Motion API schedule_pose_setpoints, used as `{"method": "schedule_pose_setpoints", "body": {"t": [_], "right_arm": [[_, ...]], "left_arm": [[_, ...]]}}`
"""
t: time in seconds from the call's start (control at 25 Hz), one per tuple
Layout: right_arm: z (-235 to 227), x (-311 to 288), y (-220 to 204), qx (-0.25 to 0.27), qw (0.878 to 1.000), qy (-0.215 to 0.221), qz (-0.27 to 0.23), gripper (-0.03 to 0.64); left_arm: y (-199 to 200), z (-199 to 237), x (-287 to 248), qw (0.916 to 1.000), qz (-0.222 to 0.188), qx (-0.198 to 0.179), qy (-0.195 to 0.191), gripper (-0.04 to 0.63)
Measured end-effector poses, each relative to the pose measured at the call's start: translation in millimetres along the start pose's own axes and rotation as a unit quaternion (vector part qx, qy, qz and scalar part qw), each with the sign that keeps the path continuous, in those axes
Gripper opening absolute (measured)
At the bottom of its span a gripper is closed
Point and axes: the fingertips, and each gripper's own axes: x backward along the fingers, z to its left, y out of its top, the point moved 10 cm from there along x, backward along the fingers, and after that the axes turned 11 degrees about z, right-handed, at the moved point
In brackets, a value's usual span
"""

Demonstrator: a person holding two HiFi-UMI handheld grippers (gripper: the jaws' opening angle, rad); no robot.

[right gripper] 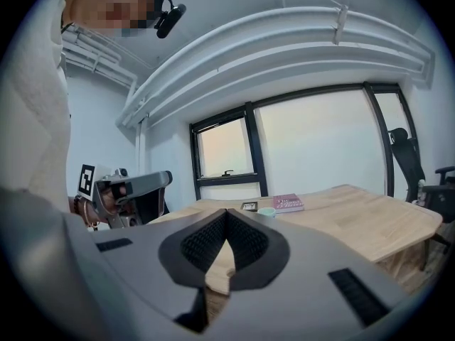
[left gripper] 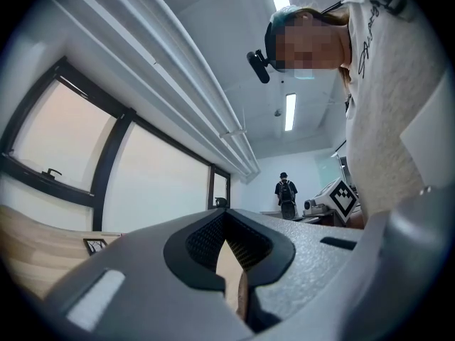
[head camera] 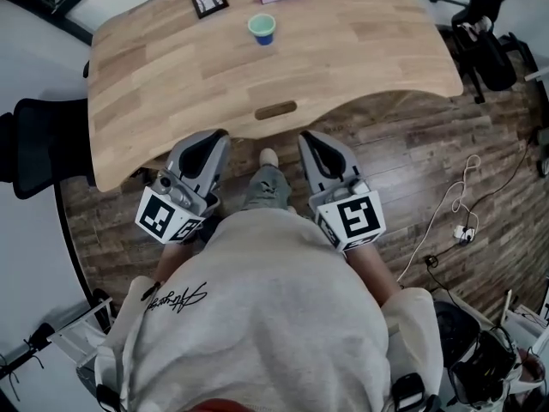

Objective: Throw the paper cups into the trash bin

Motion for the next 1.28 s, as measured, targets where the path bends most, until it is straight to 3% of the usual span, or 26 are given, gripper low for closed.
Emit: {"method": "schedule_pose_setpoints", "body": {"t": [0.68,1.28], "right_arm": [[-62,-95,47,-0.003,1.0,-0.017,0.005,0.009],[-87,-162,68,-0.011,0.999,-0.036,0.003,0.009]], "left_arm": [[9,109,-72,0.9999,0.007,0.006,-0.012,0.003],[2,185,-108,0.9992,0.016,0.018,-0.032,0.003]]}}
